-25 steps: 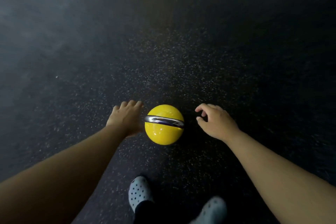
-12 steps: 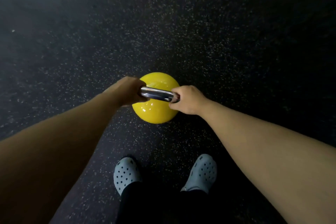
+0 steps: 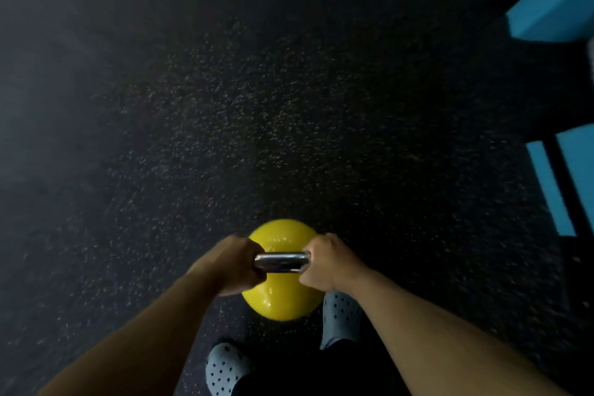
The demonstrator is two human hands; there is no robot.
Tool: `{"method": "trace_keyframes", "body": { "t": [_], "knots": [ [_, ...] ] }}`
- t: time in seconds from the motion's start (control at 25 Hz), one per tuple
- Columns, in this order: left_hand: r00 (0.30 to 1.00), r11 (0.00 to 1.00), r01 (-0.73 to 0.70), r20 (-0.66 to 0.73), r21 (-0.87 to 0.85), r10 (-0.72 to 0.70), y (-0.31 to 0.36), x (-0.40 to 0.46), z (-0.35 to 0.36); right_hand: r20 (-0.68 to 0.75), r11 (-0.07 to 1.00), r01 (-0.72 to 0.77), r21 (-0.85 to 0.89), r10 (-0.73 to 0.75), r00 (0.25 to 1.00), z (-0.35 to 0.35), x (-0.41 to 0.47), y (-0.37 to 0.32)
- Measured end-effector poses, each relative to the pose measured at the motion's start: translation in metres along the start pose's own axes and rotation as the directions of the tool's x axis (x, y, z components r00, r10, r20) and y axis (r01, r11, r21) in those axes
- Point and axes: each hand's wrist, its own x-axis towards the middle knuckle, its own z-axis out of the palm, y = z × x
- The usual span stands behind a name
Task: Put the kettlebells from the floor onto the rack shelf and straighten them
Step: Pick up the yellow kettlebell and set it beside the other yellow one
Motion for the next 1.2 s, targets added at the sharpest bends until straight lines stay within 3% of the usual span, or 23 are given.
{"method": "trace_keyframes", "body": {
  "t": [0.16,0.4,0.56,0.76,0.92,1.08,1.2],
  "knots": [
    [0.975,0.971,-0.204,0.114,0.126,0.19,0.123,0.023,-0.026,-0.187,0.969,-0.12,0.217,0.162,0.969,-0.036,-0.085,0.074],
    [0.93,0.862,-0.363,0.194,0.354,0.312,0.316,0.053,-0.053,-0.327,0.89,-0.182,0.419,0.335,0.883,-0.113,-0.19,0.184],
    [0.861,0.68,-0.498,0.214,0.538,0.462,0.448,0.07,-0.08,-0.452,0.854,-0.169,0.491,0.416,0.789,-0.178,-0.254,0.249],
    [0.713,0.418,-0.597,0.213,0.684,0.668,0.612,0.093,-0.103,-0.593,0.804,-0.23,0.549,0.568,0.57,-0.255,-0.338,0.326],
    [0.516,0.188,-0.688,0.29,0.701,0.806,0.731,0.109,-0.125,-0.679,0.774,-0.241,0.585,0.631,0.375,-0.308,-0.39,0.377],
    [0.374,0.077,-0.752,0.328,0.655,0.867,0.826,0.125,-0.141,-0.735,0.749,-0.226,0.623,0.659,0.16,-0.351,-0.422,0.42],
    [0.317,-0.001,-0.763,0.375,0.646,0.871,0.889,0.134,-0.147,-0.744,0.715,-0.289,0.637,0.669,0.014,-0.376,-0.438,0.45]
  ]
}}
